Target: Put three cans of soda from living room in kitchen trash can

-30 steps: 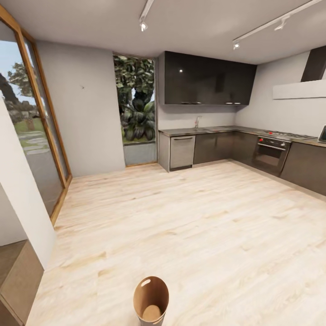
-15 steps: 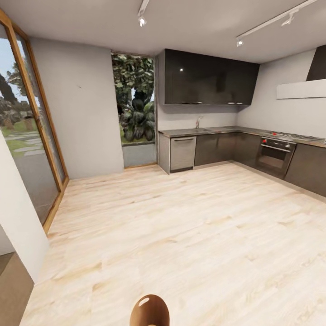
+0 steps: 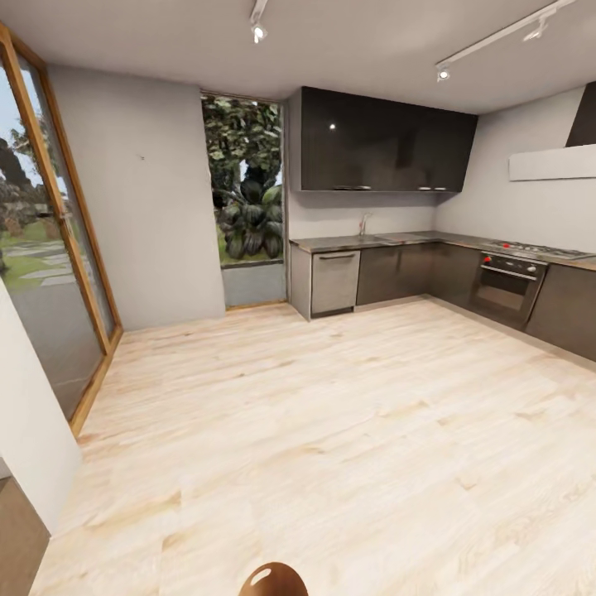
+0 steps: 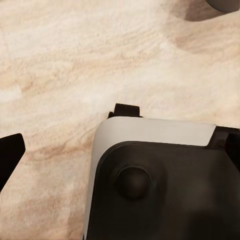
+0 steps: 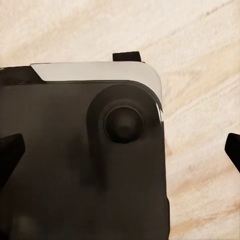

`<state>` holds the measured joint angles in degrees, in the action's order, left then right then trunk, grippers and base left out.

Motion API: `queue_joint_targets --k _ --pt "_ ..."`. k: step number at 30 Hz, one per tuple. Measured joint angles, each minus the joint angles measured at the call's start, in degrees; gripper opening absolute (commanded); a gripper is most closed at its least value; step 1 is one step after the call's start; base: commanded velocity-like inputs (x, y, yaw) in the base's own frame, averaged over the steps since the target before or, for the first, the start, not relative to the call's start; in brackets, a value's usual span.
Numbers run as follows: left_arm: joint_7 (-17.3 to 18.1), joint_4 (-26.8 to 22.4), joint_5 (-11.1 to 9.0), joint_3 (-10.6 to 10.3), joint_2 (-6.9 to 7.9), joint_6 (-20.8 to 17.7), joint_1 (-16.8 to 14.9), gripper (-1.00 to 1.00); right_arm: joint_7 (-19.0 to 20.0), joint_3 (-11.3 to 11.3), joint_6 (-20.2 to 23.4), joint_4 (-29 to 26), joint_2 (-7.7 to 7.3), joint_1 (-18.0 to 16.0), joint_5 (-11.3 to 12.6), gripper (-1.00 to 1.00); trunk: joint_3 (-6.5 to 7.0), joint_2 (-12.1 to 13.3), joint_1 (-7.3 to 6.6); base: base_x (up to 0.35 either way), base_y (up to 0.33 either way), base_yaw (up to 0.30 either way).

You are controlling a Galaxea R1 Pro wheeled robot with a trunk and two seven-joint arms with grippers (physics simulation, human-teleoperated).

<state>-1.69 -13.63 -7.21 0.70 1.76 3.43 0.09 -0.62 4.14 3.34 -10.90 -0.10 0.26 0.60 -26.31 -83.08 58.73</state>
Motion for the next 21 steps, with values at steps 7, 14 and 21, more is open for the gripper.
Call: queue_joint_targets --k 7,14,21 --pt "-0.07 -0.01 -0.08 0.0 0.0 0.0 0.0 1.0 0.0 -0.08 0.22 0.0 -0.07 0.0 -0.32 1.0 0.0 0.0 0.0 0.004 0.0 0.0" --pt "-0.07 0.0 -0.08 0.0 0.0 0.0 0.0 1.0 -0.03 -0.09 0.08 0.0 -0.15 0.0 -0.07 1.0 0.0 0.0 0.0 0.0 0.0 0.0" --pt "-0.07 0.01 -0.08 0.0 0.0 0.0 0.0 1.0 0.0 -0.32 0.07 0.0 -0.15 0.0 -0.72 1.0 0.0 0.0 0.0 0.0 0.0 0.0"
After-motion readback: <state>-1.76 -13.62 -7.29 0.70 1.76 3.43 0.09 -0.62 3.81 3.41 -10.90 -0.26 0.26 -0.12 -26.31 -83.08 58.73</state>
